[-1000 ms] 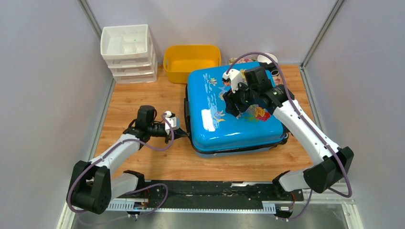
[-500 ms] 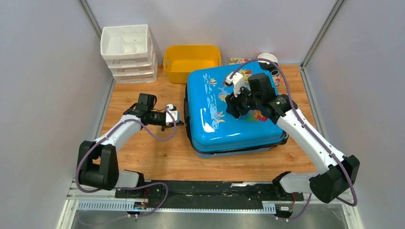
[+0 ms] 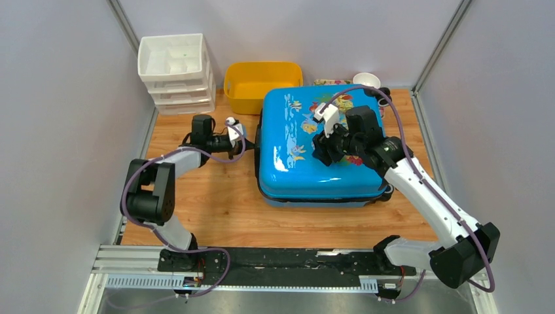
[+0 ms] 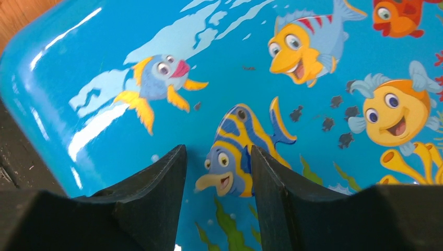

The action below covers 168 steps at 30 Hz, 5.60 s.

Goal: Open, take out, and arrange the luggage

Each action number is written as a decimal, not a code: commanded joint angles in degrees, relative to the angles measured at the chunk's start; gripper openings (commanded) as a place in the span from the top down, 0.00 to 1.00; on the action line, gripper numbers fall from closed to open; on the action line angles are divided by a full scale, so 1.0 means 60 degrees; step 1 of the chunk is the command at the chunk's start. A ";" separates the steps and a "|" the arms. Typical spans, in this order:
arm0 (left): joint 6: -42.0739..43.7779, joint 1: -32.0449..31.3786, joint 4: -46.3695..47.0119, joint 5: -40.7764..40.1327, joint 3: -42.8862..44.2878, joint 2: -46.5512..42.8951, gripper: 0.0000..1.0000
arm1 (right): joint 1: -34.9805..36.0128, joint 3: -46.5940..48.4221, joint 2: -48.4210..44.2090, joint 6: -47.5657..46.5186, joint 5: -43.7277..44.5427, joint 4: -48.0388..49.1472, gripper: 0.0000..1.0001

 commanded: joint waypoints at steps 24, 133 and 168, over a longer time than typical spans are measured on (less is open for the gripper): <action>0.0359 -0.0144 0.2870 0.0876 -0.1296 -0.1232 1.00 | -0.1275 0.7975 0.6561 0.1106 0.5050 0.1210 0.42; -0.0108 -0.0743 -0.2976 -0.1420 -0.5119 -0.8365 0.30 | 0.0556 0.6644 0.8512 -0.4198 0.0265 -0.0472 0.50; 0.1883 -0.7366 -0.0585 -1.0415 -0.5517 -0.8395 0.47 | 0.0424 0.6981 0.8762 -0.3246 0.0588 -0.0678 0.48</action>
